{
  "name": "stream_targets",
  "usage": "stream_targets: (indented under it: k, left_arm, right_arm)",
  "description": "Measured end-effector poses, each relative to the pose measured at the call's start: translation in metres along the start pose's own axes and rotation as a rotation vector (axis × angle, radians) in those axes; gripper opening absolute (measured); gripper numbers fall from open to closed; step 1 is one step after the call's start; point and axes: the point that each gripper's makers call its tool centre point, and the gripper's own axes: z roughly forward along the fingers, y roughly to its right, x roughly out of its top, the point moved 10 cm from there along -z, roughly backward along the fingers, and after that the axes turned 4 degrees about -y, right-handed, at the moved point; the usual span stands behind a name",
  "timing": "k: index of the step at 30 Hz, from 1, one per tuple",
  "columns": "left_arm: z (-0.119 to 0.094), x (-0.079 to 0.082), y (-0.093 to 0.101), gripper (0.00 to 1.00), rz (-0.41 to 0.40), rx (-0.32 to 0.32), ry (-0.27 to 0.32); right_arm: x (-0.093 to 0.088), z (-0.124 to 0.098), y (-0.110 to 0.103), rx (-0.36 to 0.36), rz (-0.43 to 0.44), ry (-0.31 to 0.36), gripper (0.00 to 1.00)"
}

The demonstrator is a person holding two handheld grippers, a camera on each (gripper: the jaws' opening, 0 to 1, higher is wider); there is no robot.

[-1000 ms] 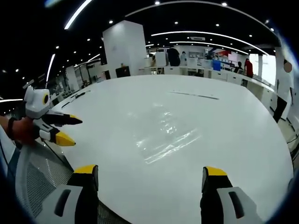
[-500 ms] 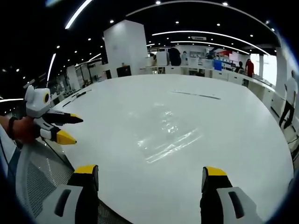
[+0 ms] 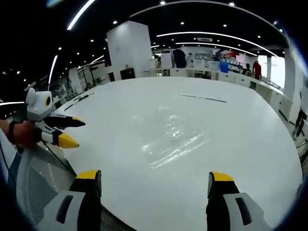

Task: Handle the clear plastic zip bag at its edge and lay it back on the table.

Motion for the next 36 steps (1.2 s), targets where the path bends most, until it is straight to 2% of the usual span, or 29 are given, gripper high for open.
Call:
stream_targets:
  k: [36]
  left_arm:
    - [-0.0002,0.0006,0.0008,0.72,-0.001,-0.002,-0.003]
  right_arm:
    - [-0.0008,0.0018,-0.0003,0.007,-0.006,-0.007,0.92]
